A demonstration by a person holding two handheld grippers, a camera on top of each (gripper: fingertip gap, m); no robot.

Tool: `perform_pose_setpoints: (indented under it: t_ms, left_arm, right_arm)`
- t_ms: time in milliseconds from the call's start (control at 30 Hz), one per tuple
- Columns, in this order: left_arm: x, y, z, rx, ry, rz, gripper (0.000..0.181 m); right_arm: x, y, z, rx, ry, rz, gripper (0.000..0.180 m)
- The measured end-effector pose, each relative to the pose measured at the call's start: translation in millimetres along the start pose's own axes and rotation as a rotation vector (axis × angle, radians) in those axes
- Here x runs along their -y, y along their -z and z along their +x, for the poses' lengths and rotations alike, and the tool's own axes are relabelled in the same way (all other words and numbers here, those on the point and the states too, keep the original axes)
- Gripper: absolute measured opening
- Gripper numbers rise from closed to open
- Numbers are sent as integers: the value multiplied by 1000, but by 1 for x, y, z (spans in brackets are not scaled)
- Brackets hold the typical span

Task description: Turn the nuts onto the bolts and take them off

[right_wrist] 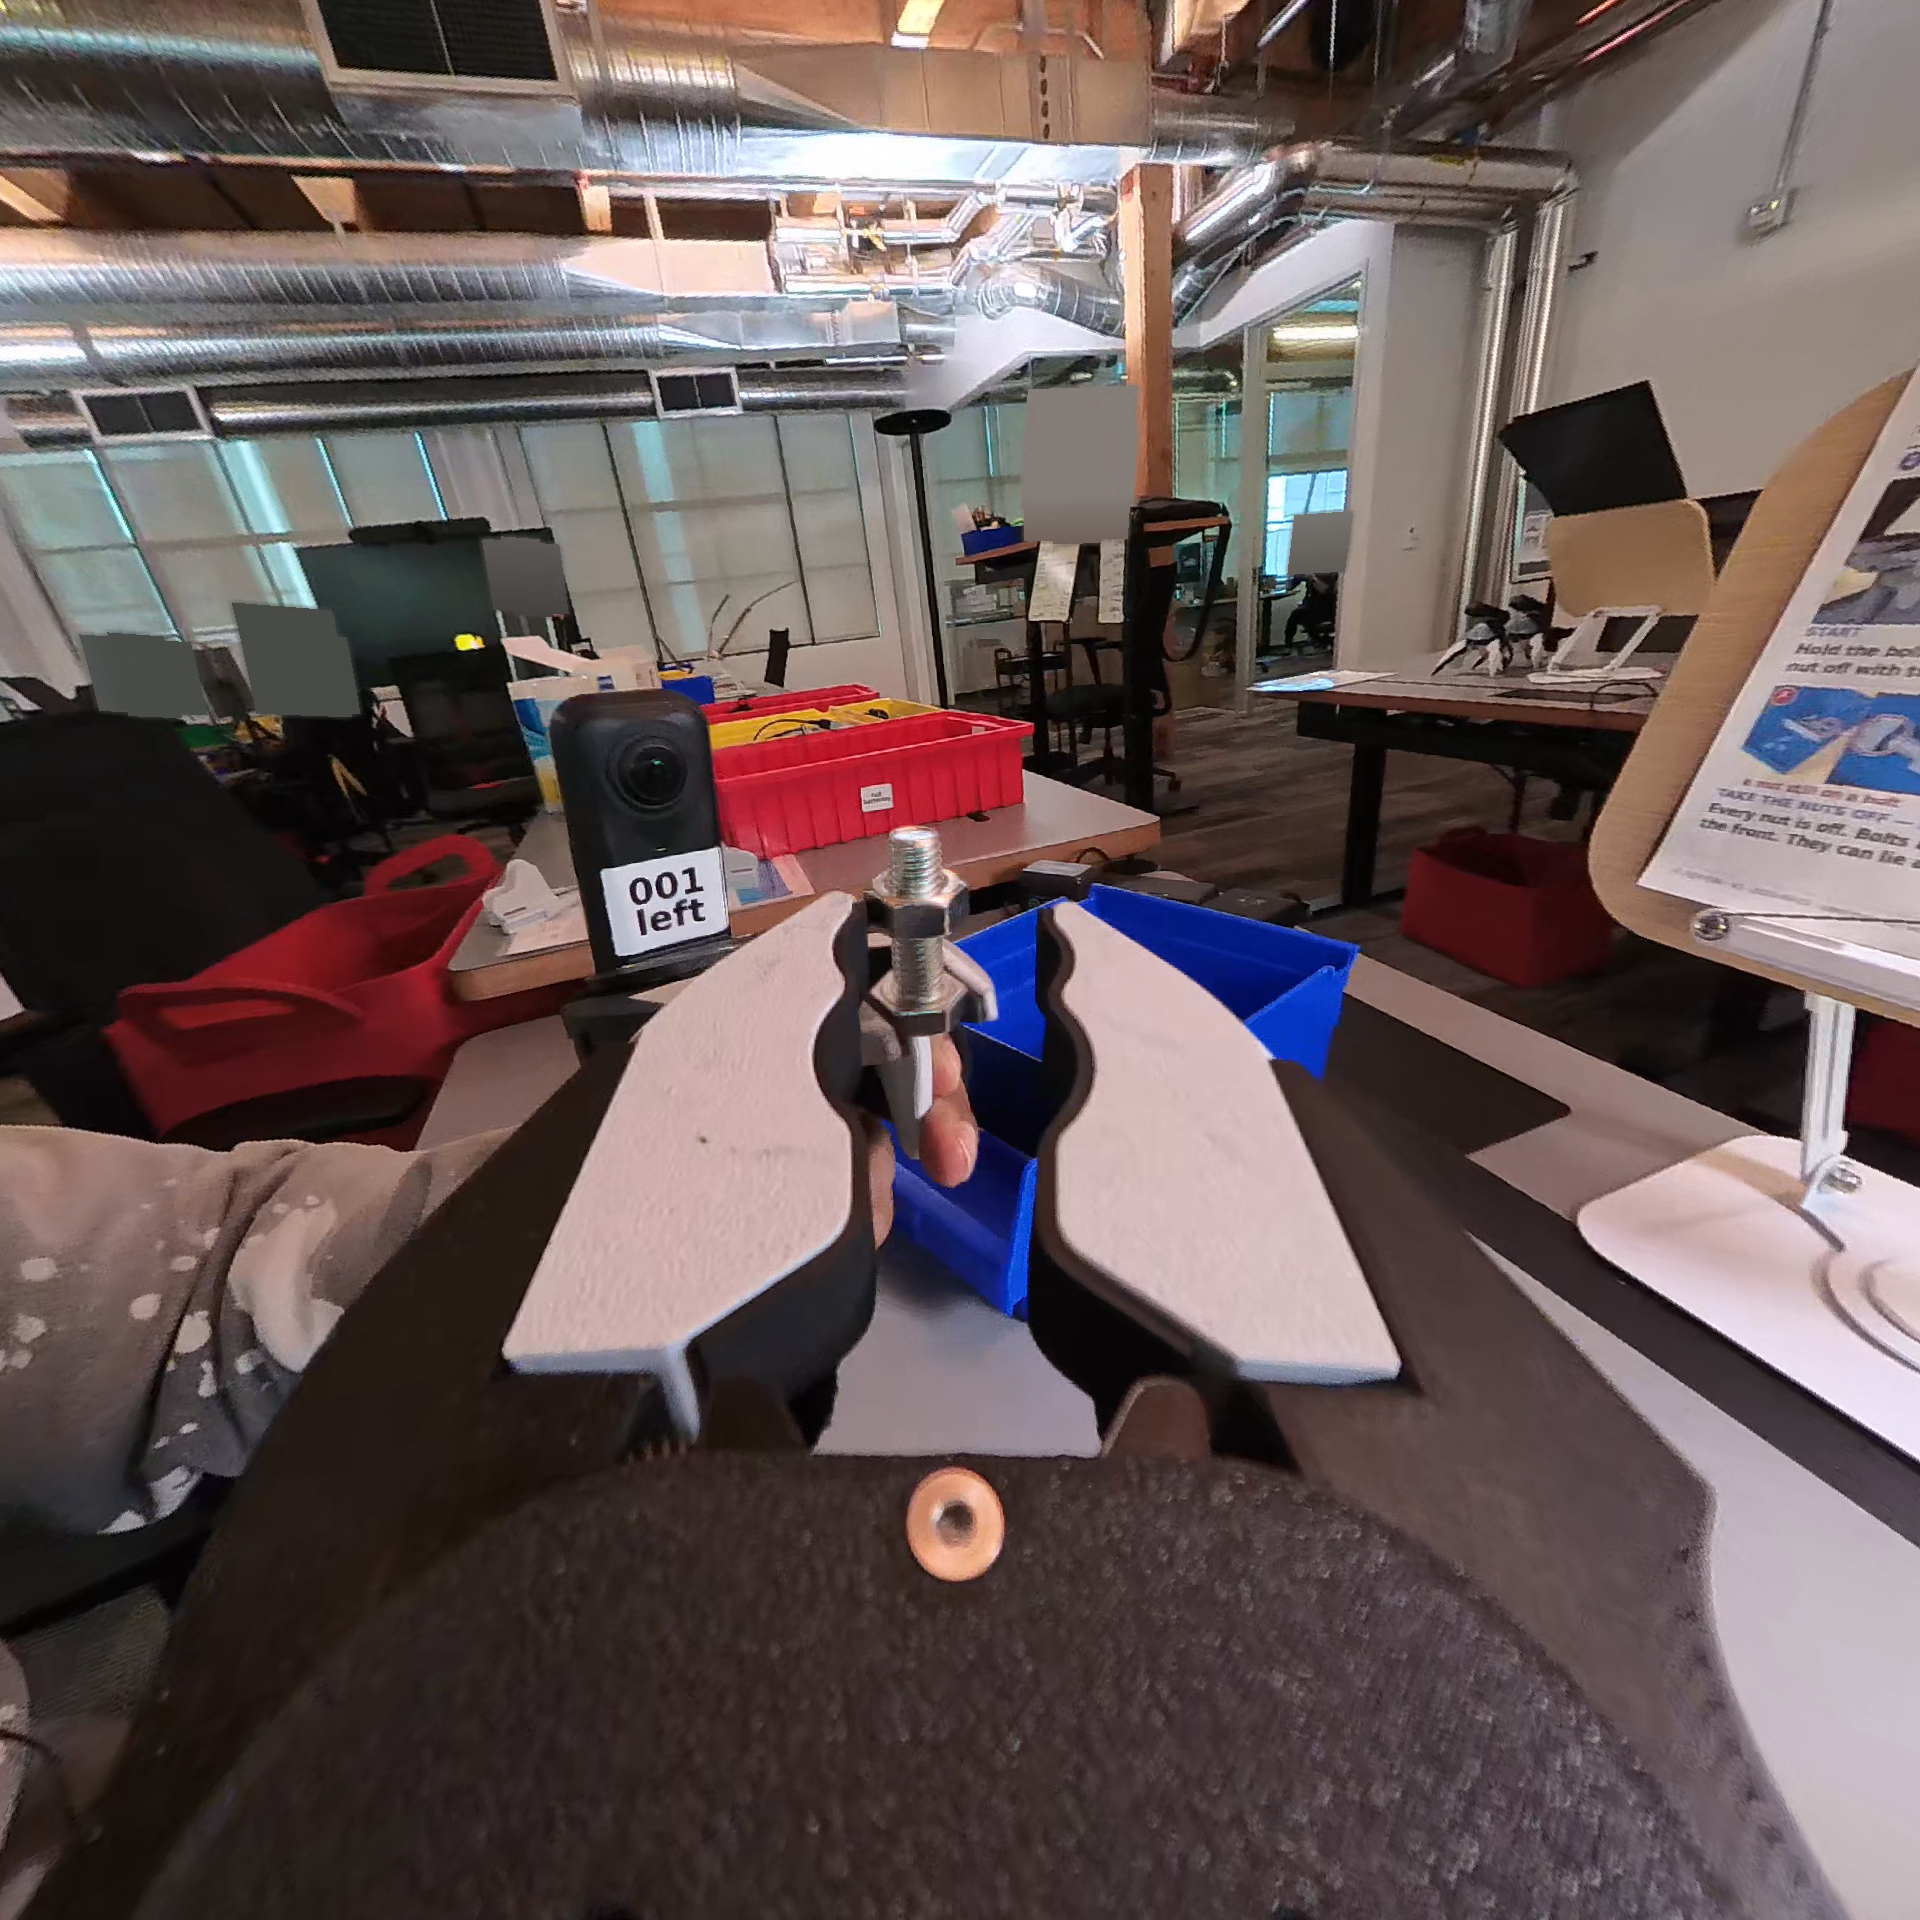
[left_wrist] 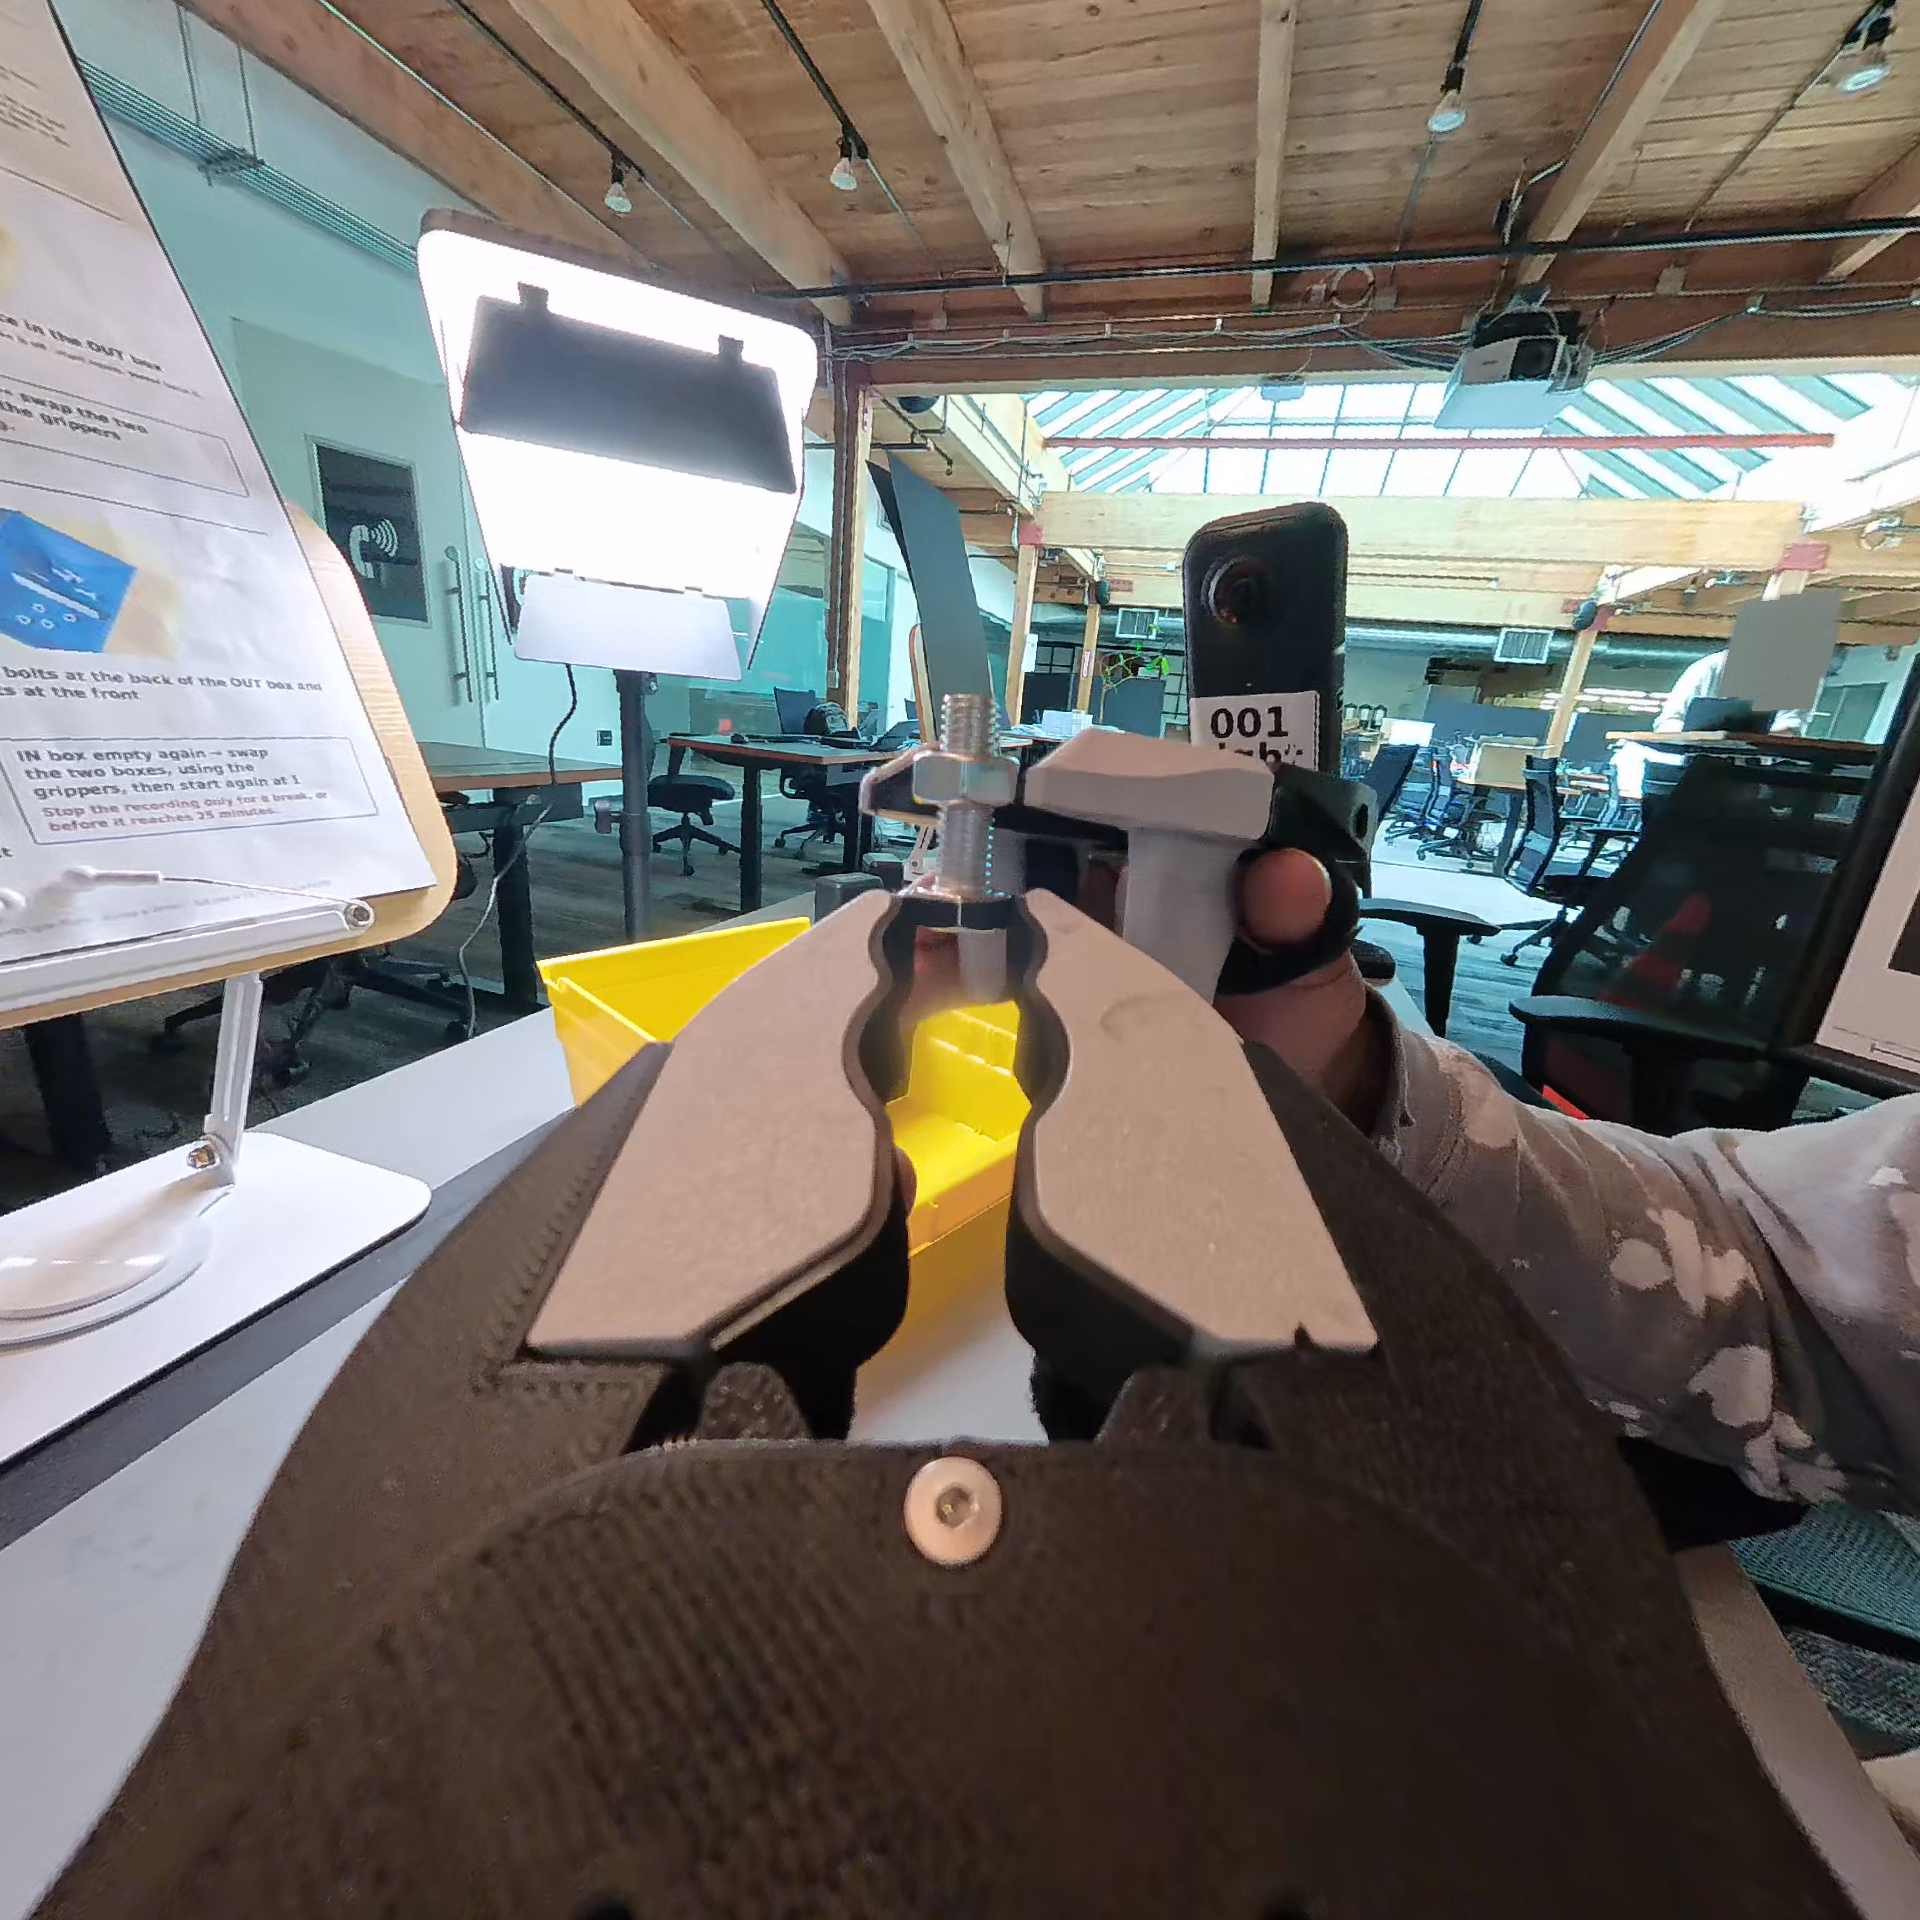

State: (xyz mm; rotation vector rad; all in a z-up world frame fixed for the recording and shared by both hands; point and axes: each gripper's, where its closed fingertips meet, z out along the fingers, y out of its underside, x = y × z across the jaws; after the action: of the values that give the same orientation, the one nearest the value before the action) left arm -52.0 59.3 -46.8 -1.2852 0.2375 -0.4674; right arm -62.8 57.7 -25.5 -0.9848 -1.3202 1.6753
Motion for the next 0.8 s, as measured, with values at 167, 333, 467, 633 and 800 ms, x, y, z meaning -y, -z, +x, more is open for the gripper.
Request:
perform_pose_setpoints:
  t_ms: [167,333,467,633,800]
  left_arm:
    - [9,5,-4,4,11,40,18]
    - [-1,2,-7,14,21,16,18]
    - [-3,1,-4,2,28,24,18]
    - [6,9,-14,-7,94,92,18]
    - [1,7,-12,-15,78,99,18]
  right_arm:
    - [5,11,23,-103,17,13,13]
    - [1,-1,1,-50,43,-18,32]
    - [-1,-3,6,-92,29,-20,30]
    - [5,6,22,-191,60,-13,14]
    - [-1,-5,3,-129,49,-35,30]
